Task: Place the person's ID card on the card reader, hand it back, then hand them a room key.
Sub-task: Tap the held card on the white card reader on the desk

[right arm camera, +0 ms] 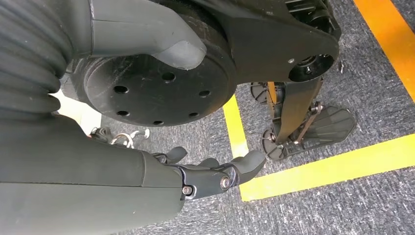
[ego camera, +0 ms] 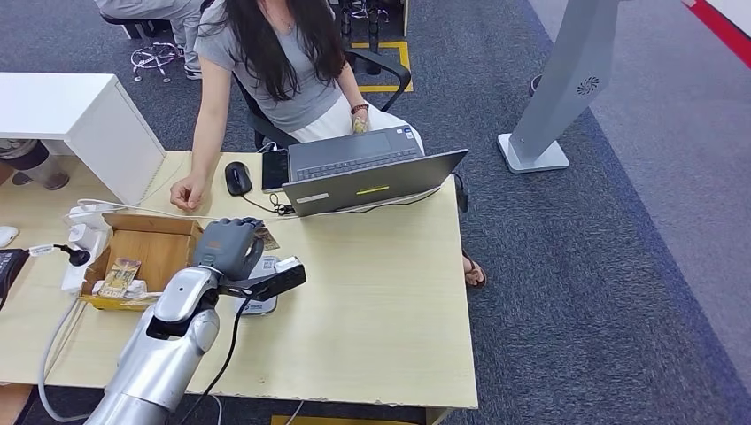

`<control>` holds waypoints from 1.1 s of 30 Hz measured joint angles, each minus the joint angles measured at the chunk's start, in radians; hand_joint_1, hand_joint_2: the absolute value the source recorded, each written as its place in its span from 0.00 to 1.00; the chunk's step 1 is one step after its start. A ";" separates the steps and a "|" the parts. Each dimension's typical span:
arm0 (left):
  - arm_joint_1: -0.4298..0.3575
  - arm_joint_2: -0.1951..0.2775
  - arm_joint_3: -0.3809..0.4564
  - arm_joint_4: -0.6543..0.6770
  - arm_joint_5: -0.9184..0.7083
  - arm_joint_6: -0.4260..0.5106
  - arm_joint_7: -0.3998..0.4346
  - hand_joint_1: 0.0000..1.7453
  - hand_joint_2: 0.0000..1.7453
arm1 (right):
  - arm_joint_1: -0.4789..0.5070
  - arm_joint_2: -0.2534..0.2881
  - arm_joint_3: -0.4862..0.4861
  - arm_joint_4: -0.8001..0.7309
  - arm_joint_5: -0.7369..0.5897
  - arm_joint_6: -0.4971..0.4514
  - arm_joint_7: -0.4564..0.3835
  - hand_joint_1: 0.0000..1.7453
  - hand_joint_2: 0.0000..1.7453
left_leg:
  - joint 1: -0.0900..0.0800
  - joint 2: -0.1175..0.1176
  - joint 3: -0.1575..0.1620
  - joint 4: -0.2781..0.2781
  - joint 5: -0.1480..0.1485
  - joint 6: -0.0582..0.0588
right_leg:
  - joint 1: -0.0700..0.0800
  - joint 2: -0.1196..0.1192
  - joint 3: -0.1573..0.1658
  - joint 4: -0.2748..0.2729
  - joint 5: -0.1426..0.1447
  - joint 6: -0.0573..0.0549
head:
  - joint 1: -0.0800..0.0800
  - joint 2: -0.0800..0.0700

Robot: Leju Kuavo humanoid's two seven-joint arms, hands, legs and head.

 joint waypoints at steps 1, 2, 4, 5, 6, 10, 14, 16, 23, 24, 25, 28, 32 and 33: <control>0.001 -0.001 -0.004 -0.001 0.000 0.000 0.000 1.00 1.00 | 0.000 0.000 -0.001 0.000 0.000 0.000 0.000 0.00 1.00 | 0.000 0.000 0.000 0.000 0.000 0.000 | 0.000 0.000 0.000 0.000 0.000 0.000 | 0.000 0.000; 0.001 -0.001 -0.007 -0.001 0.000 0.000 -0.001 1.00 1.00 | 0.000 0.000 -0.001 0.000 0.000 0.000 0.000 0.00 1.00 | 0.000 0.000 0.000 0.000 0.000 0.000 | 0.000 0.000 0.000 0.000 0.000 0.000 | 0.000 0.000; 0.001 -0.002 -0.010 -0.001 0.000 0.000 -0.002 1.00 1.00 | 0.000 0.001 -0.002 0.000 0.000 0.000 0.000 0.00 1.00 | 0.000 0.000 0.000 0.000 0.000 0.000 | 0.000 0.000 0.000 0.000 0.000 0.000 | 0.000 0.000; 0.001 -0.002 -0.011 -0.002 0.000 -0.001 -0.002 1.00 1.00 | 0.000 0.001 -0.002 0.000 0.000 0.000 0.000 0.00 1.00 | 0.000 0.000 0.000 0.000 0.000 0.000 | 0.000 0.000 0.000 0.000 0.000 0.000 | 0.000 0.000; 0.001 -0.003 -0.013 -0.002 0.000 -0.002 -0.002 1.00 1.00 | 0.000 0.001 -0.002 0.000 0.000 0.000 0.000 0.00 1.00 | 0.000 0.000 0.000 0.000 0.000 0.000 | 0.000 0.000 0.000 0.000 0.000 0.000 | 0.000 0.000; 0.004 -0.008 -0.027 -0.001 -0.013 -0.012 0.002 1.00 1.00 | 0.000 0.002 -0.002 0.000 0.004 -0.001 0.001 0.00 1.00 | 0.000 0.000 0.000 0.000 0.000 0.000 | 0.000 0.000 0.000 0.000 0.000 0.000 | 0.000 0.000; 0.006 -0.014 -0.050 0.014 -0.025 -0.052 0.024 1.00 1.00 | 0.000 0.002 -0.004 0.000 0.011 -0.004 0.008 0.00 1.00 | 0.000 0.000 0.000 0.000 0.000 0.000 | 0.000 0.000 0.000 0.000 0.000 0.000 | 0.000 0.000; 0.005 -0.015 -0.060 0.034 -0.026 -0.079 0.036 1.00 1.00 | 0.000 0.002 -0.005 0.000 0.015 -0.004 0.011 0.00 1.00 | 0.000 0.000 0.000 0.000 0.000 0.000 | 0.000 0.000 0.000 0.000 0.000 0.000 | 0.000 0.000; -0.021 -0.014 -0.079 0.109 -0.028 -0.120 0.090 1.00 1.00 | -0.001 0.002 -0.014 0.000 0.030 -0.002 0.014 0.00 1.00 | 0.000 -0.001 0.000 0.000 0.000 0.000 | 0.000 -0.001 0.000 0.000 0.000 0.000 | 0.000 0.000; -0.025 -0.014 -0.079 0.116 -0.030 -0.122 0.096 1.00 1.00 | -0.001 0.002 -0.015 0.000 0.032 -0.002 0.014 0.00 1.00 | 0.000 -0.001 0.000 0.000 0.000 0.000 | 0.000 -0.001 0.000 0.000 0.000 0.000 | 0.000 0.000; -0.028 -0.014 -0.079 0.121 -0.031 -0.124 0.101 1.00 1.00 | -0.001 0.002 -0.017 0.000 0.033 -0.002 0.014 0.00 1.00 | 0.000 -0.001 0.000 0.000 0.000 0.000 | 0.000 0.000 0.000 0.000 0.000 0.000 | 0.000 0.000; -0.036 -0.014 -0.080 0.133 -0.031 -0.126 0.106 1.00 1.00 | -0.001 0.002 -0.021 0.000 0.035 -0.001 0.015 0.00 1.00 | 0.000 -0.001 0.000 0.000 0.000 0.000 | 0.000 0.000 0.000 0.000 0.000 0.000 | 0.000 0.000; -0.040 -0.015 -0.080 0.143 -0.041 -0.129 0.123 1.00 1.00 | -0.001 0.002 -0.027 0.000 0.038 -0.001 0.015 0.00 1.00 | 0.000 -0.001 0.000 0.000 0.000 0.000 | 0.000 0.000 0.001 0.000 0.000 0.000 | 0.000 0.000; -0.042 -0.015 -0.080 0.145 -0.046 -0.130 0.134 1.00 1.00 | -0.001 0.002 -0.027 0.000 0.039 -0.001 0.015 0.00 1.00 | 0.000 -0.001 0.000 0.000 0.000 0.000 | 0.000 0.000 0.001 0.000 0.000 0.000 | 0.000 0.000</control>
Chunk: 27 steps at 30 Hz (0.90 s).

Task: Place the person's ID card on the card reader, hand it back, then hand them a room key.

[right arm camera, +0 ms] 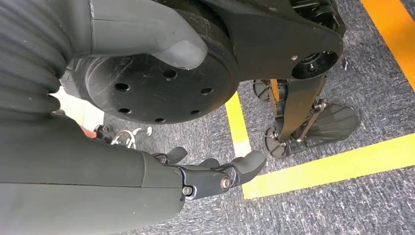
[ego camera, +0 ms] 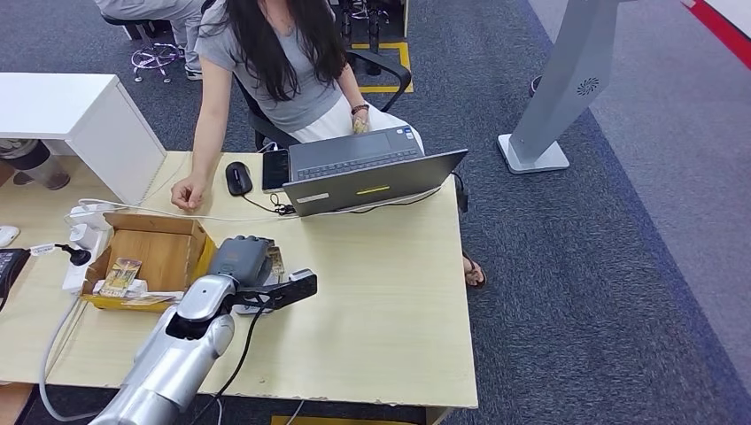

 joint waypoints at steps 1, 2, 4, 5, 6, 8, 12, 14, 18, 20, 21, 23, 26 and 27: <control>-0.002 0.000 0.000 0.003 -0.006 -0.001 0.011 1.00 1.00 | 0.000 0.000 -0.001 0.000 0.001 0.000 0.000 0.00 1.00 | 0.000 0.000 0.000 0.000 0.000 0.000 | 0.000 0.000 0.000 0.000 0.000 0.000 | 0.000 0.000; -0.004 0.000 0.000 0.006 -0.011 -0.003 0.020 1.00 1.00 | 0.000 0.000 -0.002 0.000 0.002 0.000 0.000 0.00 1.00 | 0.000 0.000 0.000 0.000 0.000 0.000 | 0.000 0.000 0.000 0.000 0.000 0.000 | 0.000 0.000; -0.008 -0.001 0.000 0.013 -0.019 -0.003 0.032 1.00 1.00 | 0.000 0.000 -0.003 0.000 0.003 -0.002 0.000 0.00 1.00 | 0.000 0.000 0.000 0.000 0.000 0.000 | 0.000 0.000 0.000 0.000 0.000 0.000 | 0.000 0.000; -0.010 -0.002 0.000 0.016 -0.022 0.000 0.036 1.00 1.00 | 0.000 0.000 -0.004 0.000 0.004 -0.002 0.000 0.00 1.00 | 0.000 0.000 0.000 0.000 0.000 0.000 | 0.000 0.000 0.000 0.000 0.000 0.000 | 0.000 0.000; -0.012 -0.002 0.000 0.020 -0.024 0.007 0.039 1.00 1.00 | 0.000 0.000 -0.006 0.000 0.004 -0.003 0.000 0.00 1.00 | 0.000 0.000 0.000 0.000 0.000 -0.001 | 0.000 0.000 0.000 0.000 0.000 0.000 | 0.000 0.000; -0.014 -0.004 0.000 0.023 -0.025 0.036 0.043 1.00 1.00 | 0.000 0.000 -0.008 0.000 0.007 -0.003 0.000 0.00 1.00 | 0.000 0.000 0.000 0.000 0.001 -0.001 | 0.000 0.000 0.000 0.000 0.000 0.000 | 0.000 0.000; -0.018 -0.008 0.005 0.019 -0.036 0.157 0.035 1.00 1.00 | 0.000 0.000 -0.010 0.000 0.020 -0.003 0.000 0.00 1.00 | 0.000 0.000 0.000 0.000 0.001 0.000 | 0.000 0.000 0.000 0.000 0.001 0.000 | 0.000 0.000; -0.025 -0.008 0.015 0.005 -0.044 0.228 0.024 1.00 1.00 | 0.000 0.000 -0.010 0.000 0.029 -0.003 -0.001 0.00 1.00 | 0.000 -0.001 -0.001 0.000 0.002 0.000 | 0.000 0.000 0.000 0.000 0.001 0.000 | 0.000 0.000; -0.050 -0.002 0.066 -0.041 -0.056 0.347 -0.002 1.00 1.00 | 0.000 0.000 -0.011 0.000 0.049 -0.003 -0.002 0.00 1.00 | 0.000 -0.001 -0.001 0.000 0.002 0.000 | 0.000 0.000 0.000 0.000 0.001 0.000 | 0.000 0.000; -0.072 0.006 0.096 -0.056 -0.062 0.388 -0.013 1.00 1.00 | 0.000 0.000 -0.011 0.000 0.059 -0.003 -0.002 0.00 1.00 | 0.000 -0.001 -0.001 0.000 0.002 0.000 | 0.000 0.000 -0.001 0.000 0.001 0.000 | 0.000 0.000; -0.087 0.011 0.111 -0.060 -0.068 0.401 -0.018 1.00 1.00 | 0.000 0.000 -0.011 0.000 0.064 -0.003 -0.001 0.00 1.00 | 0.000 -0.001 -0.001 0.000 0.002 0.000 | 0.000 0.000 -0.001 0.000 0.001 0.000 | 0.000 0.000; -0.119 0.021 0.139 -0.061 -0.079 0.413 -0.026 1.00 1.00 | 0.000 0.000 -0.011 0.000 0.073 -0.003 -0.001 0.00 1.00 | 0.000 -0.001 -0.001 0.000 0.002 0.000 | 0.000 -0.001 -0.001 0.000 0.001 0.000 | 0.000 0.000; -0.159 0.033 0.166 -0.061 -0.088 0.415 -0.030 1.00 1.00 | -0.001 0.000 -0.011 0.000 0.077 -0.003 -0.001 0.00 1.00 | 0.000 -0.001 -0.001 0.000 0.003 0.000 | 0.000 -0.001 -0.001 0.001 0.001 0.000 | 0.000 0.000; -0.167 0.036 0.171 -0.060 -0.089 0.415 -0.030 1.00 1.00 | -0.001 0.000 -0.011 0.000 0.078 -0.003 -0.001 0.00 1.00 | 0.000 -0.001 -0.001 0.000 0.003 0.000 | 0.000 -0.001 -0.001 0.001 0.001 0.000 | 0.000 0.000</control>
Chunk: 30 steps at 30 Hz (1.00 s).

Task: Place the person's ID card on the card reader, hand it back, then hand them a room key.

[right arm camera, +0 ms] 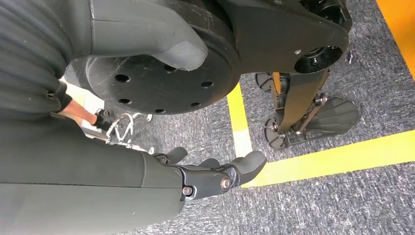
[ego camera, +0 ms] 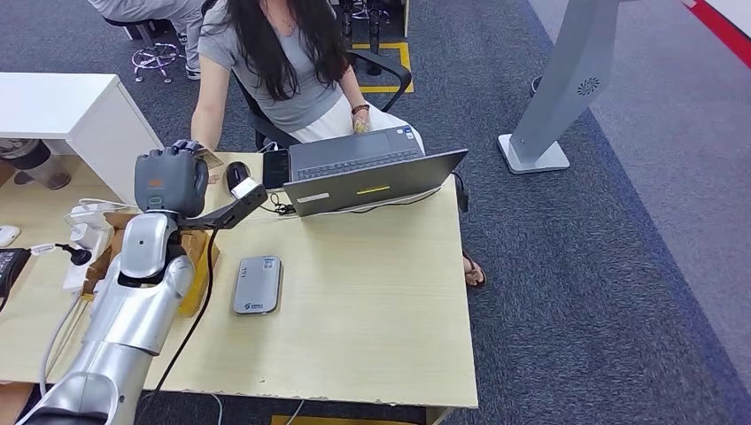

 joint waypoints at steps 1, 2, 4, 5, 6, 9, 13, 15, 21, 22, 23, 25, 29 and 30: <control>-0.006 0.002 0.004 0.000 -0.001 0.001 0.000 1.00 1.00 | 0.000 0.000 0.000 0.000 0.000 0.000 0.000 0.00 1.00 | 0.000 0.000 0.000 0.000 0.000 0.000 | 0.000 0.000 0.000 0.000 0.000 0.000 | 0.000 0.000; -0.010 0.003 0.006 0.000 -0.001 0.002 0.000 1.00 1.00 | 0.000 0.000 0.000 0.000 0.000 0.000 0.000 0.00 1.00 | 0.000 0.000 0.000 0.000 0.000 0.000 | 0.000 0.000 0.000 0.000 0.000 0.000 | 0.000 0.000; -0.014 0.004 0.010 0.000 -0.001 0.004 0.000 1.00 1.00 | -0.001 0.000 0.000 0.000 0.000 0.000 0.000 0.00 1.00 | 0.000 0.000 0.000 0.000 0.000 0.000 | 0.000 0.000 0.000 0.000 0.000 0.000 | 0.000 0.000; -0.016 0.004 0.010 0.000 -0.002 0.006 0.000 1.00 1.00 | -0.001 0.000 0.000 0.000 0.000 0.000 0.000 0.00 1.00 | 0.000 0.000 0.000 0.000 0.000 0.000 | 0.000 0.000 0.000 0.000 0.000 0.000 | 0.000 0.000; -0.017 0.004 0.011 0.001 -0.002 0.008 0.000 1.00 1.00 | -0.001 0.000 0.000 0.000 0.001 0.000 0.000 0.00 1.00 | 0.000 0.000 0.000 0.000 0.000 0.000 | 0.000 0.000 0.000 0.000 0.000 0.000 | 0.000 0.000; -0.019 0.005 0.012 0.001 -0.002 0.010 -0.001 1.00 1.00 | -0.001 0.000 0.000 0.000 0.001 0.000 0.000 0.00 1.00 | 0.000 0.000 0.000 0.000 0.000 0.000 | 0.000 0.000 0.000 0.000 0.000 0.000 | 0.000 0.000; -0.020 0.005 0.012 0.001 -0.002 0.010 -0.001 1.00 1.00 | -0.001 0.000 0.000 0.000 0.001 0.000 0.000 0.00 1.00 | 0.000 0.000 0.000 0.000 0.000 0.000 | 0.000 0.000 0.000 0.000 0.000 0.000 | 0.000 0.000; -0.020 0.005 0.012 0.001 -0.002 0.010 -0.001 1.00 1.00 | -0.001 0.000 0.000 0.000 0.001 0.000 0.000 0.00 1.00 | 0.000 0.000 0.000 0.000 0.000 0.000 | 0.000 0.000 0.000 0.000 0.000 0.000 | 0.000 0.000; -0.020 0.005 0.012 0.002 -0.002 0.010 -0.001 1.00 1.00 | -0.001 0.000 0.000 0.000 0.001 0.000 0.000 0.00 1.00 | 0.000 0.000 0.000 0.000 0.000 0.000 | 0.000 0.000 -0.001 0.000 0.000 0.000 | 0.000 0.000; -0.021 0.005 0.012 0.002 -0.003 0.011 0.000 1.00 1.00 | -0.001 0.001 0.000 0.000 0.003 0.000 0.000 0.00 1.00 | 0.000 0.000 -0.001 0.000 0.000 0.000 | 0.000 0.000 -0.001 0.000 0.000 0.000 | 0.000 0.000; -0.023 0.005 0.013 0.004 -0.005 0.011 0.000 1.00 1.00 | -0.001 0.001 0.000 0.000 0.005 0.000 0.000 0.00 1.00 | 0.000 0.000 -0.001 0.000 0.000 0.000 | 0.000 0.000 -0.001 0.000 0.000 0.000 | 0.000 0.000; -0.038 0.007 0.014 0.014 -0.012 0.012 0.003 1.00 1.00 | -0.001 0.001 0.000 0.000 0.014 0.002 0.000 0.00 1.00 | 0.000 0.000 -0.002 0.000 0.000 0.000 | 0.000 0.000 -0.001 0.000 0.000 0.000 | 0.000 0.000; -0.120 0.017 0.025 0.066 -0.024 0.003 0.008 1.00 1.00 | -0.002 0.001 0.003 0.000 0.029 0.010 0.001 0.00 1.00 | 0.000 0.000 -0.002 0.000 0.000 0.000 | 0.000 0.000 -0.002 0.000 0.001 0.000 | 0.000 0.000; -0.143 0.019 0.029 0.081 -0.024 -0.002 0.009 1.00 1.00 | -0.003 0.001 0.004 0.000 0.031 0.012 0.001 0.00 1.00 | 0.000 0.000 -0.002 0.000 0.000 0.000 | 0.000 0.000 -0.002 0.000 0.001 0.000 | 0.000 0.000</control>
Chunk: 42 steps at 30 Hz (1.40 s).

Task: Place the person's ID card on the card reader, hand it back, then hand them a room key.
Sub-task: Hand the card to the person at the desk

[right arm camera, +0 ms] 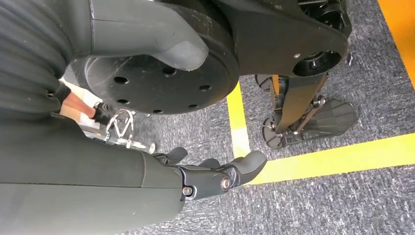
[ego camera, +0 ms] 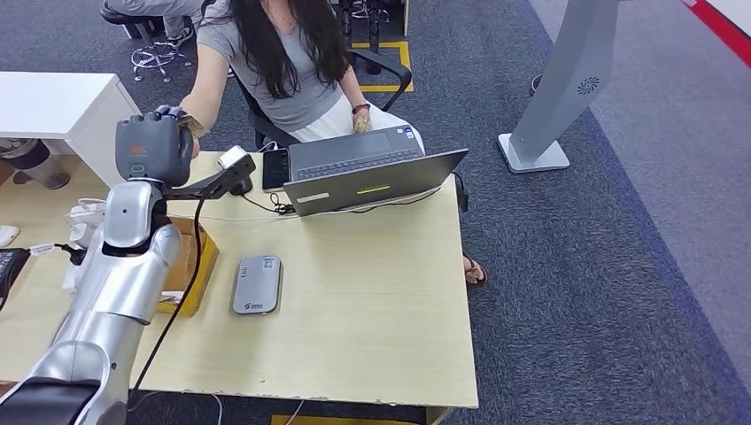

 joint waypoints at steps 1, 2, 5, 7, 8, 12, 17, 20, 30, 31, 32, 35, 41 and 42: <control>-0.022 0.002 0.003 0.015 0.003 -0.004 -0.001 0.75 1.00 | 0.000 0.000 0.000 0.000 0.001 0.001 0.000 0.00 1.00 | 0.000 0.000 0.000 0.000 0.000 0.000 | 0.000 0.000 0.000 0.000 0.000 0.000 | 0.000 0.000; -0.041 0.003 0.005 0.030 0.007 -0.006 -0.003 0.50 1.00 | -0.001 0.000 0.000 0.000 0.002 0.001 0.001 0.00 1.00 | 0.000 0.000 0.000 0.000 0.000 0.000 | 0.000 0.000 0.000 0.000 0.000 0.000 | 0.000 0.000; -0.076 0.004 0.015 0.059 0.020 -0.011 -0.009 0.00 1.00 | -0.002 0.000 0.000 0.000 0.002 0.001 0.006 0.00 1.00 | 0.000 0.000 0.000 0.000 0.000 0.000 | 0.000 0.000 0.000 0.000 0.000 0.000 | 0.000 0.000; -0.081 0.006 0.020 0.066 0.032 -0.017 -0.011 0.00 1.00 | -0.002 0.000 0.000 0.000 0.001 0.000 0.012 0.00 1.00 | 0.000 0.000 0.000 0.000 0.000 0.000 | 0.000 0.000 0.000 0.000 0.000 0.000 | 0.000 0.000; -0.076 0.007 0.022 0.064 0.043 -0.018 -0.016 0.00 1.00 | -0.003 0.000 0.000 0.000 0.001 -0.001 0.014 0.00 1.00 | 0.000 0.000 0.000 0.000 0.000 0.000 | 0.000 0.000 0.000 0.000 0.000 0.000 | 0.000 0.000; -0.033 0.008 0.026 0.030 0.078 -0.017 -0.030 0.00 1.00 | -0.003 0.000 -0.003 0.000 -0.001 -0.001 0.015 0.00 1.00 | 0.000 0.000 0.000 0.000 0.000 0.000 | 0.000 0.000 0.000 0.000 0.000 0.000 | 0.000 0.000; 0.010 0.008 0.027 -0.027 0.111 -0.018 -0.043 0.00 1.00 | -0.003 0.000 -0.011 0.000 -0.001 -0.010 0.017 0.00 1.00 | 0.000 0.000 0.000 0.000 0.000 0.000 | 0.000 0.000 0.000 0.000 0.000 0.000 | 0.000 0.000; 0.066 0.005 0.027 -0.108 0.144 -0.021 -0.058 0.00 1.00 | -0.003 0.000 -0.022 0.000 -0.004 -0.015 0.018 0.00 1.00 | 0.000 0.000 0.000 0.000 0.000 0.000 | 0.000 0.000 0.000 0.000 0.000 0.000 | 0.000 0.000; 0.388 0.004 0.027 -0.467 0.213 -0.024 -0.108 0.00 1.00 | 0.005 0.000 -0.076 0.000 -0.046 -0.037 0.008 0.00 1.00 | 0.000 0.001 -0.001 -0.001 -0.002 -0.001 | 0.000 0.001 -0.001 0.000 -0.001 0.001 | 0.000 0.000; 0.433 0.006 0.027 -0.504 0.214 -0.022 -0.116 0.00 1.00 | 0.006 0.001 -0.083 0.000 -0.052 -0.042 0.008 0.00 1.00 | 0.000 0.001 -0.001 -0.001 -0.002 -0.001 | 0.000 0.001 -0.001 0.000 -0.002 0.001 | 0.000 0.000; 0.481 0.009 0.027 -0.541 0.213 -0.020 -0.124 0.00 1.00 | 0.008 0.002 -0.091 0.000 -0.058 -0.048 0.007 0.00 1.00 | 0.000 0.002 -0.001 -0.001 -0.002 -0.001 | 0.000 0.002 -0.001 0.000 -0.002 0.000 | 0.000 0.000; 0.644 0.020 0.027 -0.647 0.204 0.003 -0.147 0.00 1.00 | 0.014 0.007 -0.114 0.000 -0.072 -0.066 0.007 0.00 1.00 | 0.000 0.004 0.000 -0.001 -0.004 -0.001 | 0.000 0.004 -0.001 0.000 -0.004 0.000 | 0.000 0.000; 0.807 0.033 0.027 -0.760 0.196 0.028 -0.157 0.00 1.00 | 0.020 0.013 -0.140 0.000 -0.074 -0.071 0.008 0.00 1.00 | 0.000 0.000 -0.001 -0.001 -0.005 0.000 | 0.000 0.000 -0.002 0.000 -0.005 0.001 | 0.000 0.000; 0.818 0.035 0.027 -0.771 0.196 0.027 -0.159 0.00 1.00 | 0.020 0.013 -0.144 0.000 -0.074 -0.071 0.008 0.00 1.00 | 0.000 0.000 -0.001 -0.001 -0.005 0.000 | 0.000 0.000 -0.001 0.000 -0.005 0.001 | 0.000 0.000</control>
